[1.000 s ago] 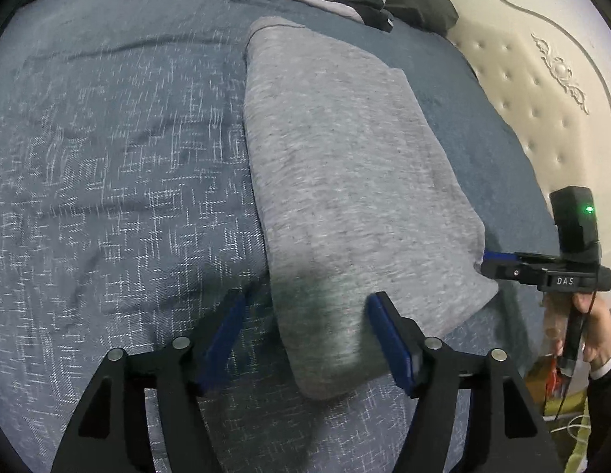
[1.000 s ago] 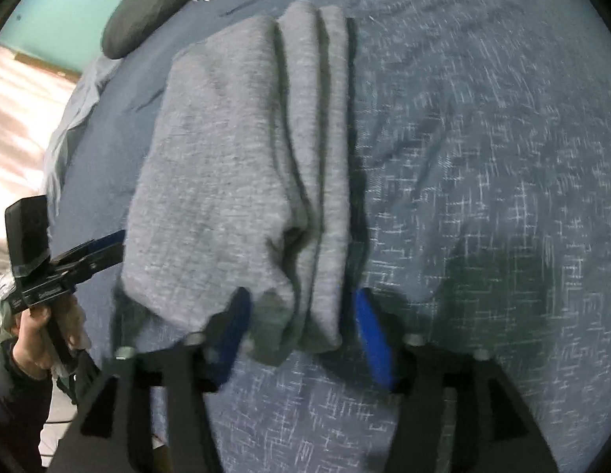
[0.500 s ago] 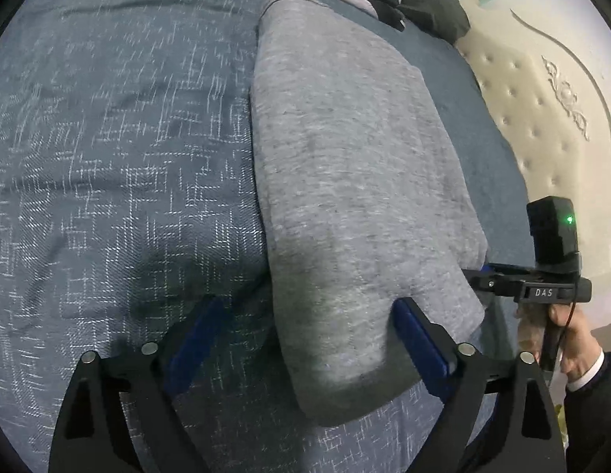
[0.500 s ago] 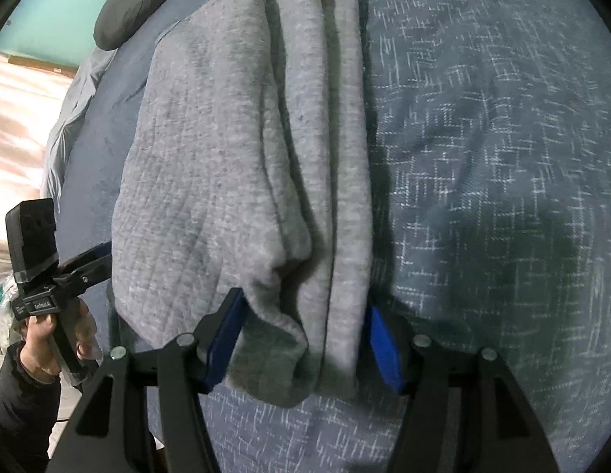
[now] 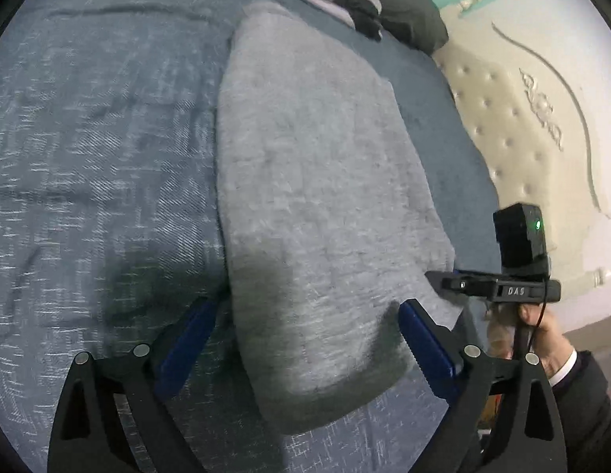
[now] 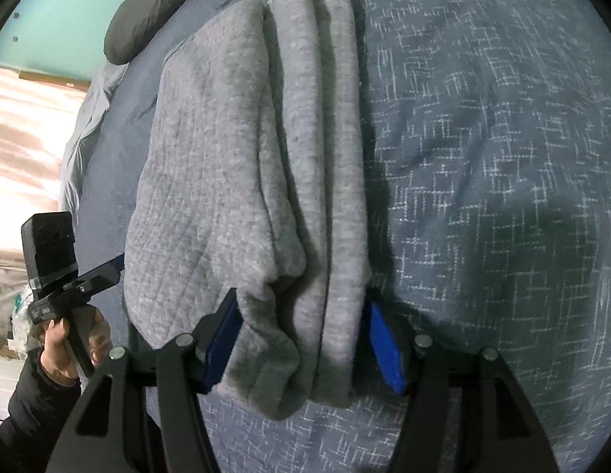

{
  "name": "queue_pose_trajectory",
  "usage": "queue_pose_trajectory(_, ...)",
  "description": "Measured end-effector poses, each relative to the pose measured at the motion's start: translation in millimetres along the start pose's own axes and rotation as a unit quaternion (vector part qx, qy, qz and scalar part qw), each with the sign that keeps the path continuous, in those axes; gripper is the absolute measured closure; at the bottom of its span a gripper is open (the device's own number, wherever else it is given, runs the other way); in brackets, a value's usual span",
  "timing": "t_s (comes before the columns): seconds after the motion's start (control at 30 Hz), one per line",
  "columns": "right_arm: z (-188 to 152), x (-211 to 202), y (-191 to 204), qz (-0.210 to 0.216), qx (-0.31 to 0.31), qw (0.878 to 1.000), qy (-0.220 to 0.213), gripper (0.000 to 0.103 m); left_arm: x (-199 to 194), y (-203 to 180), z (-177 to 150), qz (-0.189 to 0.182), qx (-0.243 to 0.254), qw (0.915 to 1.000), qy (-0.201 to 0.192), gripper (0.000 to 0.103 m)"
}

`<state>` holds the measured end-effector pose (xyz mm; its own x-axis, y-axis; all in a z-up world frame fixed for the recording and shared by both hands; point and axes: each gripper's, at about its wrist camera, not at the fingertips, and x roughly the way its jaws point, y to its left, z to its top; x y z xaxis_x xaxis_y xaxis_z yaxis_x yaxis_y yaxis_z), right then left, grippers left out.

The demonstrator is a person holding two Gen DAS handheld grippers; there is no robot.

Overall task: Fold clothes
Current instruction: 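Close both tools on the end of the folded sweatshirt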

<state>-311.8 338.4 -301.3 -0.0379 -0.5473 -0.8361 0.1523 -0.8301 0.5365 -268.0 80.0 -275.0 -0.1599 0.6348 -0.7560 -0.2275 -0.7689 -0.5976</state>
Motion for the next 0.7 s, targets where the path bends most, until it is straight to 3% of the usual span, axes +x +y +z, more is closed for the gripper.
queue_pose_trajectory(0.27, 1.4, 9.2, 5.6, 0.0, 0.0, 1.0, 0.002, 0.04, 11.8, 8.7, -1.5, -0.018, -0.019, 0.9996, 0.006, 0.006)
queue_pose_trajectory(0.43, 1.1, 12.4, 17.1, -0.015, -0.018, 1.0, -0.001, 0.04, 11.3, 1.8, 0.3, -0.009, -0.001, 1.0, -0.002, 0.009)
queue_pose_trajectory(0.47, 1.0, 13.4, 19.9, -0.017, -0.021, 1.0, -0.002, 0.042, 12.3, -0.1, 0.7, -0.01, 0.002, 0.9999, -0.002, 0.014)
queue_pose_trajectory(0.7, -2.1, 18.6, 40.9, -0.029, -0.042, 0.999, -0.013, 0.066, 14.9, -8.6, 1.9, 0.007, 0.018, 0.9998, -0.006, 0.018)
